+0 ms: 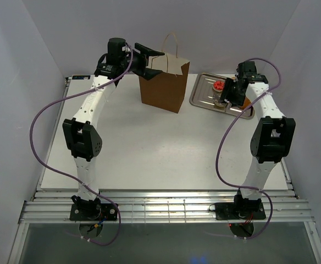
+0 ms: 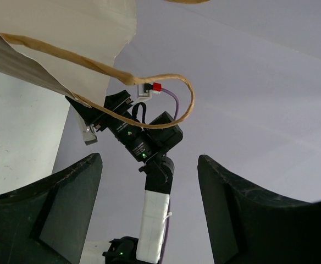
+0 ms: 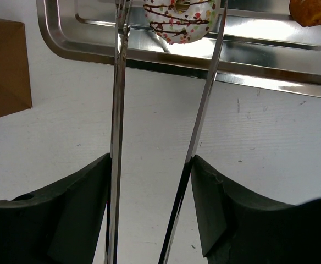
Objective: Place the fake bread into the paper bag
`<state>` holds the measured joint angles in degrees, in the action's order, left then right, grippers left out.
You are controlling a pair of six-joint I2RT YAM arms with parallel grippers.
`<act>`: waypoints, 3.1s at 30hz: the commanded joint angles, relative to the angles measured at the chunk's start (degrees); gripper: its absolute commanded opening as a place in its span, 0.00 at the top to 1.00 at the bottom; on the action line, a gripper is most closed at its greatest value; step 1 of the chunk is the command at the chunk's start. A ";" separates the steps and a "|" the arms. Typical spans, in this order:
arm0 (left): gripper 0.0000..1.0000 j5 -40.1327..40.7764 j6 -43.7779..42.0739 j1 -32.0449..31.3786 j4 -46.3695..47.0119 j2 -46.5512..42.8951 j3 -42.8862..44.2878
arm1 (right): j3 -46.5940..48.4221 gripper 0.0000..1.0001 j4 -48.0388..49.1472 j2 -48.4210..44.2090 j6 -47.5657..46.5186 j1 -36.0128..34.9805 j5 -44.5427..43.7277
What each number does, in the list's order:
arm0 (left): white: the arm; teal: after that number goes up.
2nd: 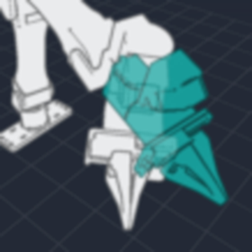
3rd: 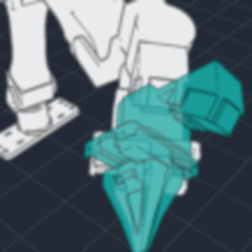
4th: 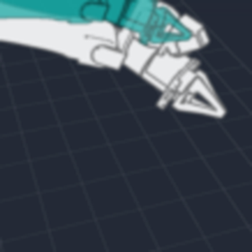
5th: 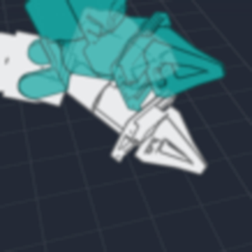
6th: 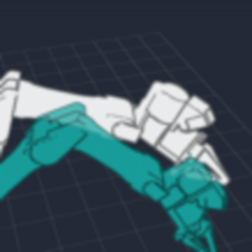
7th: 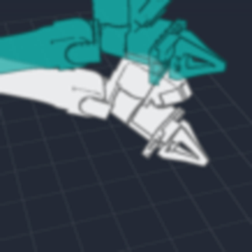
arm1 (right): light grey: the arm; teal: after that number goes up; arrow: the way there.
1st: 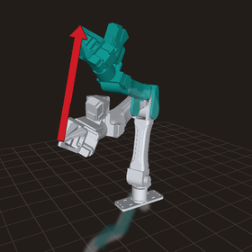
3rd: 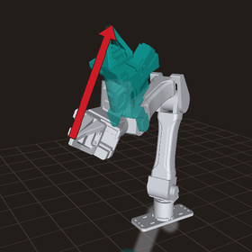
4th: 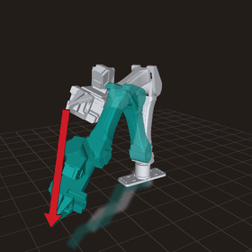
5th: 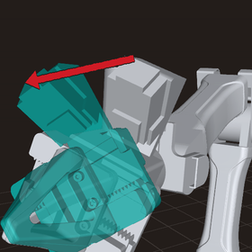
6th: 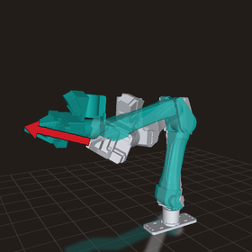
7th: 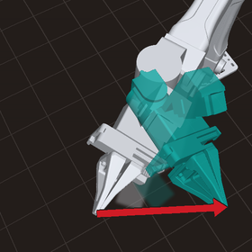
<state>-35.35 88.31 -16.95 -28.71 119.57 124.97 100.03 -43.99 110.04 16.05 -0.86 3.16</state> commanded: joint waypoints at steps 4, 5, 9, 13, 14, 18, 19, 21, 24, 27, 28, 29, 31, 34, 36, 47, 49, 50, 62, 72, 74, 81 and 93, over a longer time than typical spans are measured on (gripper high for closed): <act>0.19 -0.33 -2.09 2.36 2.78 -8.56 -3.32 | 4.12 0.36 1.89 2.11 -1.29 0.16 -0.61; 0.19 -0.42 -2.09 2.53 3.22 -9.17 -3.67 | 4.38 0.36 1.97 2.37 -1.29 0.16 -0.61; 0.19 -0.51 -1.92 3.50 4.10 -10.93 -7.00 | 5.53 0.36 1.80 4.13 -1.20 0.16 -0.70; 0.19 -0.24 -1.21 4.47 6.21 -12.69 -9.91 | 6.32 0.36 1.80 5.10 -1.20 1.74 -0.70; 0.19 -0.16 -1.13 4.90 6.47 -12.95 -10.18 | 6.49 0.36 1.71 5.18 -1.11 1.74 -0.61; 0.19 -0.24 -1.04 5.79 7.00 -13.57 -10.88 | 6.41 0.37 1.54 5.54 -1.11 1.74 -0.87; 0.18 -0.24 -1.04 6.05 7.35 -13.75 -11.15 | 6.32 0.37 1.54 5.54 -1.11 1.74 -0.87; 0.18 -0.42 -0.95 6.40 7.88 -14.01 -11.50 | 6.23 0.37 1.54 5.45 -1.11 1.83 -0.79; 0.18 -0.68 -0.25 7.19 8.93 -14.45 -12.20 | 5.80 0.37 1.54 5.27 -1.03 1.83 0.00; 0.18 -0.68 -0.16 7.98 9.37 -14.71 -12.20 | 5.09 0.38 1.80 4.66 -0.50 1.83 1.23; 0.18 -0.86 -0.07 8.33 9.46 -14.71 -12.20 | 4.65 0.38 1.97 4.48 -0.32 1.83 1.50; 0.18 -1.03 -0.07 8.42 9.55 -14.63 -12.12 | 4.39 0.38 2.06 4.40 -0.23 1.83 1.93; 0.18 -1.30 0.10 8.69 9.64 -14.54 -12.20 | 3.69 0.38 2.24 4.05 0.03 1.74 2.20; 0.18 -1.65 0.28 9.04 9.46 -14.45 -12.29 | 3.24 0.39 2.50 3.69 0.12 1.74 2.47; 0.18 -1.91 0.37 9.39 9.81 -14.28 -12.38 | 3.24 0.39 2.50 3.43 0.12 1.66 2.55; 0.18 -3.58 0.63 11.76 10.08 -14.71 -13.52 | 3.42 0.38 0.39 2.20 -0.50 1.04 0.19; 0.18 -3.93 0.55 12.20 9.99 -14.89 -13.96 | 2.98 0.38 0.31 2.02 -0.93 0.95 -0.34; 0.18 -4.19 0.54 12.29 9.99 -14.80 -14.22 | 2.72 0.38 0.31 1.85 -1.02 0.95 -0.87; 0.18 -5.87 0.28 14.14 8.15 -14.54 -14.49 | 1.93 0.38 0.74 1.06 -1.73 -1.68 -1.22; 0.18 -7.27 0.19 16.07 7.70 -14.36 -14.84 | 2.36 0.41 -0.57 1.67 -1.38 -2.39 -2.63; 0.18 -7.36 0.19 16.42 7.53 -14.19 -14.75 | 2.36 0.42 -0.75 1.32 -1.38 -2.39 -2.89; 0.18 -7.89 0.37 16.77 7.62 -13.31 -14.40 | 3.15 0.50 -1.28 1.05 -1.64 -2.39 -5.97; 0.18 -8.50 1.07 16.86 7.53 -12.78 -14.58 | 11.76 0.57 -4.79 1.58 -1.03 -2.39 -4.83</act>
<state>-42.92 89.27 -0.45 -20.97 109.80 110.19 107.22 -47.90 114.26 14.81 -3.14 -1.69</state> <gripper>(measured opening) 0.815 0.494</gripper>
